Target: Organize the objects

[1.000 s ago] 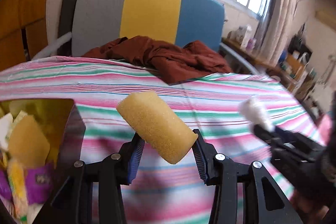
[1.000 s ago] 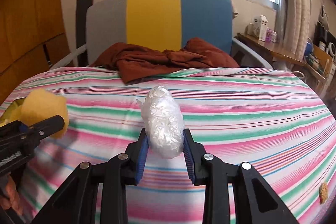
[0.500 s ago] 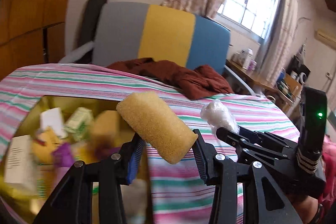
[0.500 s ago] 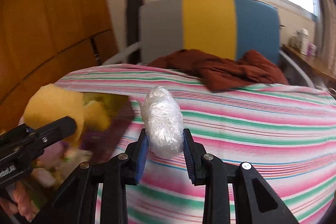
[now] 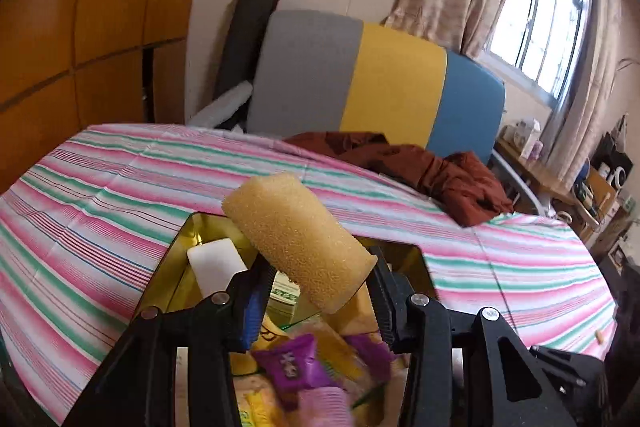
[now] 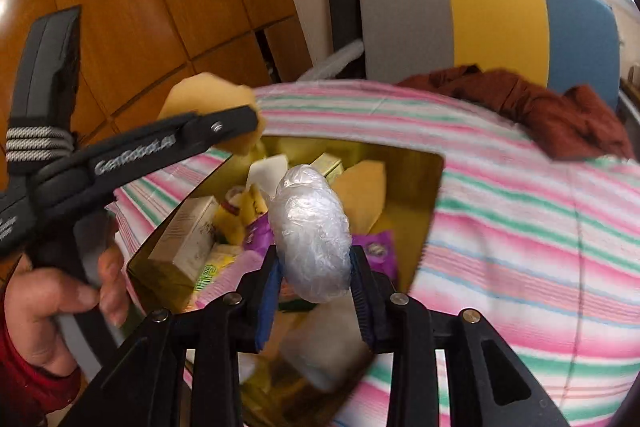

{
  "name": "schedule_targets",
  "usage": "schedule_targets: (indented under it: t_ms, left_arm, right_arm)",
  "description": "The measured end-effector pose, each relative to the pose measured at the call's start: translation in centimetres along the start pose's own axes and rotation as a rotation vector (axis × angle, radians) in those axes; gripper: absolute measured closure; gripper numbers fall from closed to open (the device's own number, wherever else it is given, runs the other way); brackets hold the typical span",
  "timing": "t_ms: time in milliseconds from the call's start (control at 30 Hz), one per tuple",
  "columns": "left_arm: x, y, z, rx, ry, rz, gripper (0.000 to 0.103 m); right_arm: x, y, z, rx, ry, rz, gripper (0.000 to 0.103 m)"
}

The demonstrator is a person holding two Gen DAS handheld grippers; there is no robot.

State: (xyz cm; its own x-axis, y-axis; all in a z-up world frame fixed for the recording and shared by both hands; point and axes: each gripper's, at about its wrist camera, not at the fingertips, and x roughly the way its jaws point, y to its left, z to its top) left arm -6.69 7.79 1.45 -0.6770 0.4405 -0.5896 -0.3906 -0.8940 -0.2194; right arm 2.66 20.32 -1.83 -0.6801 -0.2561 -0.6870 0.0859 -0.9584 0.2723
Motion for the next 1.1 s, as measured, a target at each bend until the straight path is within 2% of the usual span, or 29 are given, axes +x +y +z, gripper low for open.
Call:
schedule_targets:
  t_ms: [67,100,167,233,267,333,400,500,767,967,1100]
  left_arm:
    - [0.8,0.4,0.1,-0.003,0.015,0.021,0.057]
    - [1.3,0.7,0.1,-0.005,0.032,0.015,0.056]
    - [1.9,1.1,0.0,-0.021,0.051,0.015,0.054]
    - [2.5,1.4,-0.2,-0.034,0.085,0.007,0.047]
    - [2.5,1.5,-0.4,-0.051,0.093,0.002,0.043]
    - [2.2,1.6,-0.7,-0.061,0.097,0.003,0.016]
    - [1.4,1.6,-1.0,-0.071,0.078,0.014,0.006]
    - [0.4,1.4,-1.4,-0.051,0.067,0.043,0.002]
    - [-3.5,0.2,-3.5,0.054,0.05,0.241,0.0]
    - [-5.8,-0.1,-4.8,0.041,0.095,0.308,0.0]
    - [-7.4,-0.9,-5.6,0.053,0.104,0.288,0.0]
  right_arm:
    - [0.6,0.5,-0.4,0.001,0.042,0.062,0.058]
    - [0.7,0.8,-0.7,-0.012,0.058,0.065,0.056]
    - [0.4,1.3,-1.4,-0.038,0.072,0.054,0.056]
    - [0.0,1.2,-1.9,-0.038,0.073,0.062,0.056]
    - [-0.3,1.1,-2.1,-0.036,0.071,0.065,0.056]
    - [-0.6,0.7,-2.2,-0.03,0.065,0.047,0.056]
    - [-0.9,0.5,-2.3,-0.018,0.06,0.036,0.056]
    - [-1.2,0.2,-2.6,-0.003,0.058,0.013,0.056]
    - [-2.3,0.1,-2.6,-0.013,0.052,-0.039,0.056]
    - [-3.1,0.6,-2.8,-0.028,0.046,-0.093,0.056]
    - [-3.4,1.3,-2.8,-0.039,0.049,-0.121,0.056]
